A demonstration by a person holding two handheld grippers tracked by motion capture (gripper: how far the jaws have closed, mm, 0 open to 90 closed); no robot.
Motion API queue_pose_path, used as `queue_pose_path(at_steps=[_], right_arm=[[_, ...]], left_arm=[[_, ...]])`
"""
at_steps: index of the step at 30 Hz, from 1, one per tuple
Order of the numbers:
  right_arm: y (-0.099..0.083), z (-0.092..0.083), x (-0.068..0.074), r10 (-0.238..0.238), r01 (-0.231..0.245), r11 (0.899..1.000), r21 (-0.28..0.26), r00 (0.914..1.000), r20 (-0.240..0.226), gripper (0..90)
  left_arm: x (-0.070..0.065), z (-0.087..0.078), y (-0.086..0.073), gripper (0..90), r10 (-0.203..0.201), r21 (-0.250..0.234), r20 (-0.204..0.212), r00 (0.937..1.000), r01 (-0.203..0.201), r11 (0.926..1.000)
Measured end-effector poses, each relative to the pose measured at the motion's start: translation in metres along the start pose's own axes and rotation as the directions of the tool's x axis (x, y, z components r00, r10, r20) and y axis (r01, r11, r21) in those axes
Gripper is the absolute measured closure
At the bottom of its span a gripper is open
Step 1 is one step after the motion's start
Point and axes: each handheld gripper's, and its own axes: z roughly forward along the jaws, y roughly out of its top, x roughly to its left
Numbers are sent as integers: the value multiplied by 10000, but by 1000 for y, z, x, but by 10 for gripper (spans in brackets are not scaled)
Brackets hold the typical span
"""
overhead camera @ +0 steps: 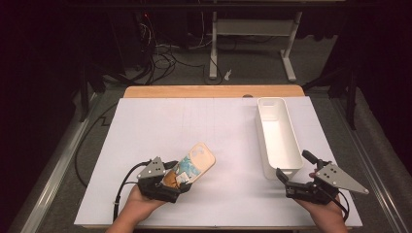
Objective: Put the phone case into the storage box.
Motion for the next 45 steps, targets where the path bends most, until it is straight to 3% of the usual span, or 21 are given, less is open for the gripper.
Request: queue_pose_path(at_steps=[6, 13, 16, 25, 30, 34, 37, 45], right_arm=[[2, 4, 10, -173, 181, 9998, 125, 9983, -560, 4], [8, 14, 23, -320, 356, 9989, 293, 9929, -1142, 9], [14, 25, 31, -222, 297, 9986, 433, 9860, -1650, 8], [31, 52, 48, -308, 522, 9956, 775, 9663, -2555, 8], [34, 60, 53, -370, 605, 9949, 803, 9630, -2671, 8], [27, 60, 55, -252, 460, 9965, 693, 9610, -2755, 8], [22, 59, 55, -260, 528, 9947, 887, 9598, -2795, 6], [15, 55, 51, -94, 424, 9936, 1051, 9549, -2968, 5]], left_arm=[[-3, 3, 1, 117, 108, -21, 287, 9995, -108, 9999], [-6, 3, 2, 117, 392, 10, 233, 9990, -392, 9992], [-7, 2, 4, 116, 519, 3, 146, 9985, -519, 9987], [-9, -1, 8, 117, 551, -120, 138, 9984, -549, 9984], [-9, -2, 8, 116, 379, -467, 101, 9992, -373, 9982], [-12, -3, 8, 116, 481, -722, -353, 9982, -506, 9961], [-6, -3, 8, 116, 121, -910, 3, 9999, -121, 9958], [-3, 0, 14, 116, 224, -837, 193, 9996, -207, 9963]])
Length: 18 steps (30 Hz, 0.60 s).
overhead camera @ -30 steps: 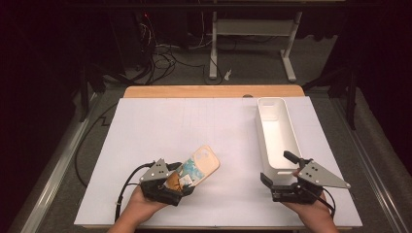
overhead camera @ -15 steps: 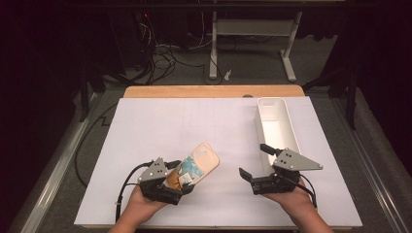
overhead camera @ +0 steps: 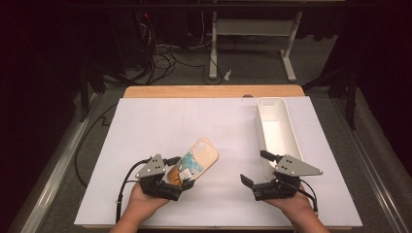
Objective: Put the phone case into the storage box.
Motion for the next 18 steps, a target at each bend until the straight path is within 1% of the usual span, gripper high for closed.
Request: queue_pose_path(at_steps=[4, 7, 9, 10, 13, 15, 18], right_arm=[[-2, -3, -2, 7, -7, 10000, 49, 10000, -33, 3], [-3, -5, -5, 91, -91, 10000, 34, 9999, -57, 3], [-4, -7, -6, 98, -98, 9999, 19, 9999, -23, 2], [-4, -7, -7, 130, -130, 9999, 8, 9999, -20, 2], [-5, -9, -8, 181, -182, 9998, -14, 9998, -63, 2], [-5, -10, -8, 210, -210, 9998, 3, 9998, -72, 2], [-6, -10, -8, 291, -292, 9996, -19, 9994, -206, 2]], left_arm=[[-1, 6, 9, 116, 260, 83, 296, 9992, -262, 9996], [1, 14, 14, 117, 421, 300, 544, 9976, -438, 9986], [3, 22, 18, 117, 478, 416, 922, 9946, -518, 9978], [3, 26, 20, 117, 529, 458, 1047, 9931, -580, 9973], [3, 35, 23, 117, 547, 402, 1475, 9876, -612, 9973], [3, 38, 23, 117, 521, 278, 1653, 9849, -574, 9980], [0, 40, 20, 117, 561, 309, 1974, 9787, -634, 9975]])
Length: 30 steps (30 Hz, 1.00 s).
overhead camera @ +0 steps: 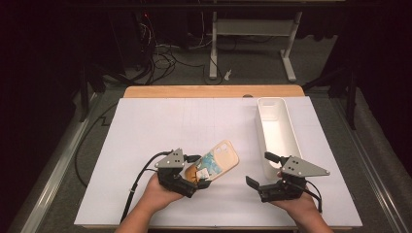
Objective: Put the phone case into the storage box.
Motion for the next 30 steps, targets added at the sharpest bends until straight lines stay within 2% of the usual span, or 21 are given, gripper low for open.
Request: queue_pose_path(at_steps=[3, 9, 13, 15, 25, 30], right_arm=[[0, 0, 1, 19, -22, 9999, -105, 9997, -230, 1], [1, 1, 7, 25, -62, 9993, -359, 9947, -1032, 1], [1, 5, 12, 44, -103, 9994, -340, 9855, -1699, 0], [0, 7, 15, 30, -101, 9994, -330, 9780, -2088, 1], [1, 16, 20, 76, -182, 9991, -383, 9655, -2602, 1], [7, 22, 19, 125, -277, 9984, -484, 9570, -2897, 1]], left_arm=[[-3, -1, -2, 117, -31, -137, 366, 9993, 36, 9999], [-13, -3, -3, 116, 331, -49, 854, 9958, -328, 9995], [-13, -4, -5, 116, 361, -40, 1113, 9931, -359, 9993], [-12, -5, -5, 116, 361, -85, 1236, 9917, -354, 9993], [-10, -5, -6, 116, 362, -132, 1414, 9893, -347, 9993], [-6, -12, -6, 116, 296, -336, 1541, 9876, -247, 9991]])
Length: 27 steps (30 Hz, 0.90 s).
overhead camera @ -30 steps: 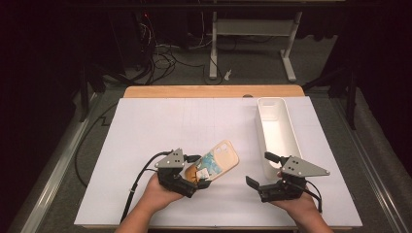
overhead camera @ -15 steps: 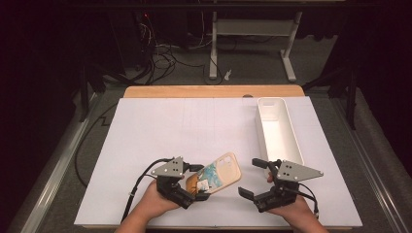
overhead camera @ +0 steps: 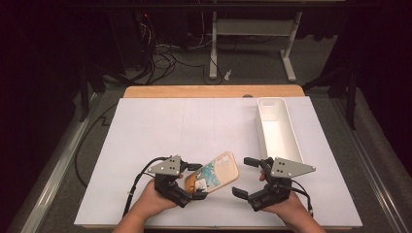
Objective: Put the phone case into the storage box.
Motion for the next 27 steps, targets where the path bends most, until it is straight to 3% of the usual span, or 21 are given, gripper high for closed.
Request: queue_pose_path(at_steps=[6, 15, 20, 27], right_arm=[[10, 6, -2, -97, 97, 9999, -44, 9997, -208, 1], [17, 16, -10, -168, 168, 9998, 142, 9999, 8, 1], [14, 16, -9, -119, 119, 9999, 70, 9999, -10, 1], [8, 14, -6, -49, 51, 9999, 100, 9997, -222, 1]], left_arm=[[2, -7, -1, 116, -54, -98, -1, 10000, 54, 9999], [6, -11, -3, 116, -154, -38, -357, 9992, 152, 9999], [7, -11, -4, 116, -164, 22, -315, 9994, 165, 9999], [6, -11, -4, 116, -215, -93, 184, 9996, 217, 9997]])
